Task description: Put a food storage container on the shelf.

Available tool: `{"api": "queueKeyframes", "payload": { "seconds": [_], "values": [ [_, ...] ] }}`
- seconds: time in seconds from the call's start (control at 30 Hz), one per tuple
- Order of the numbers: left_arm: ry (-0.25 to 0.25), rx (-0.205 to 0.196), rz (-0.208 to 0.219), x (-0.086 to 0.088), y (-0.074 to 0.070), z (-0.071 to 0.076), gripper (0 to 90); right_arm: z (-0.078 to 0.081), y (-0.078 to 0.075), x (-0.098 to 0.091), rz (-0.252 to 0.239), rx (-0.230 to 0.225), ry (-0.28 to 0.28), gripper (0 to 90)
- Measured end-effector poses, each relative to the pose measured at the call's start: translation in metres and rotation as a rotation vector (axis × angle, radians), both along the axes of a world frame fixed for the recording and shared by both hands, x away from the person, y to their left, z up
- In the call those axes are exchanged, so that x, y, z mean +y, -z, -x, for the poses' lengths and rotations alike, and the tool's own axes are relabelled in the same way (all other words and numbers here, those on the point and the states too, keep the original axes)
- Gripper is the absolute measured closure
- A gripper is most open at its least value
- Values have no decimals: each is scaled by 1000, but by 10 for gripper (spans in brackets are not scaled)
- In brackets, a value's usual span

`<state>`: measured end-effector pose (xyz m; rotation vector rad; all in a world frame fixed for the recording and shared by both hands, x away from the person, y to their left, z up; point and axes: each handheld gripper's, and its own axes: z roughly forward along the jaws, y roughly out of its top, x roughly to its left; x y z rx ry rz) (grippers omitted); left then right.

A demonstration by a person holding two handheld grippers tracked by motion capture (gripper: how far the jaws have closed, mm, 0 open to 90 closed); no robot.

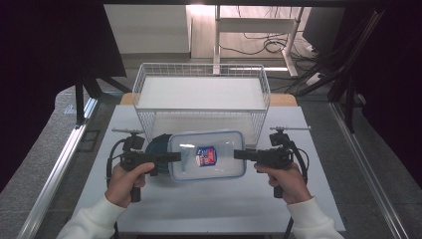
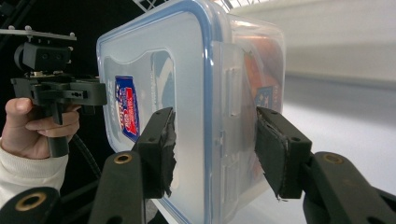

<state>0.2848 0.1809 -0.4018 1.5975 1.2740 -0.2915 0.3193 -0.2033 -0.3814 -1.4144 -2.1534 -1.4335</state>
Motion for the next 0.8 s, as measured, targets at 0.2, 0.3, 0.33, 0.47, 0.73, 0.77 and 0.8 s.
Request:
{"api": "queueKeyframes", "payload": {
  "seconds": [0.2, 0.3, 0.33, 0.47, 0.73, 0.77, 0.8],
  "values": [
    [-5, -14, -1, 4, -15, -11, 464, -12, -15, 4, -2, -19, -7, 489],
    [-6, -16, 1, 5, -21, -17, 465, -19, -20, 5, -7, -26, -8, 489],
    [-7, -17, 3, 5, -22, -19, 464, -20, -21, 5, -7, -29, -7, 489],
    [-5, -32, -8, 6, -31, -24, 463, -25, -28, 7, -3, -41, -9, 489],
    [2, -48, 1, 9, -43, -35, 468, -35, -41, 9, -12, -63, -5, 489],
    [3, -49, 5, 10, -44, -37, 468, -36, -43, 9, -11, -68, -4, 490],
    [2, -52, 9, 11, -45, -39, 468, -37, -45, 10, -11, -69, -3, 490]
  ]
}}
